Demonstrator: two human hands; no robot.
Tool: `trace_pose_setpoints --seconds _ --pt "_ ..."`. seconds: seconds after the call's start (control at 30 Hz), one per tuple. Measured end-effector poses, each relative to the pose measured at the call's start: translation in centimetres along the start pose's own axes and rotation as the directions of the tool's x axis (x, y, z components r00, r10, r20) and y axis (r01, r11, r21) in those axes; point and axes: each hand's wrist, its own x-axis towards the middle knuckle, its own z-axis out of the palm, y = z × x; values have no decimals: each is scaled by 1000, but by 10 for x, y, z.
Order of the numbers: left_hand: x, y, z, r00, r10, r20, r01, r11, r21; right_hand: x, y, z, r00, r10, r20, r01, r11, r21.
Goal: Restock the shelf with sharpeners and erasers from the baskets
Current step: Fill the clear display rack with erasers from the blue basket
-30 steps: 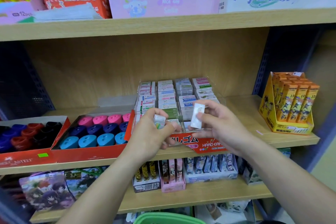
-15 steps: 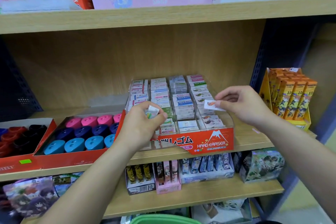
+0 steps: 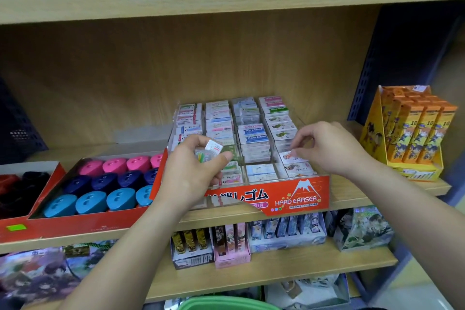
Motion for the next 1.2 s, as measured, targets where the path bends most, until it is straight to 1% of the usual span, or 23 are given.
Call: trace_pose_setpoints --seconds 0.2,0.27,0.3,0.37,0.43,0.47,0.53,0.6,0.7,0.8,1.0,1.2 --pt "-3 0 -1 1000 4 27 -5 1000 17 -7 -3 6 979 41 -201 -55 996 -67" --pt "-5 3 -2 999 5 41 -5 1000 -5 -14 -9 3 965 34 -259 -47 998 -43" --pt "-6 5 -2 999 5 54 -3 1000 -29 -18 -14 2 963 22 -268 -23 1000 1" --pt "-11 12 -4 996 -5 88 13 996 -83 -27 -31 0 972 -27 -232 72 980 187" --pt "-16 20 -4 992 -1 124 12 996 -89 -36 -55 -1 988 -100 -114 142 878 456" --pt "-19 24 -3 990 13 143 -4 998 -62 -40 -65 -1 991 -131 -38 130 816 563" --pt "-26 30 -3 985 43 169 -46 999 12 -44 -80 4 983 -162 81 67 741 668" --pt "-32 34 -5 982 65 175 -77 995 61 -45 -88 8 983 -147 108 30 713 700" --pt "-39 36 -10 979 75 189 -91 993 74 -45 -93 11 991 -98 96 -7 661 750" --pt "-44 37 -17 979 73 191 -89 993 78 -48 -93 11 987 -117 113 -19 608 794" --pt "-48 35 -28 989 22 148 -4 993 -118 -52 -86 6 990 -111 85 -14 520 854" --pt "-45 34 -26 993 21 119 -9 995 -98 -54 -84 6 990 -106 90 -21 528 849"
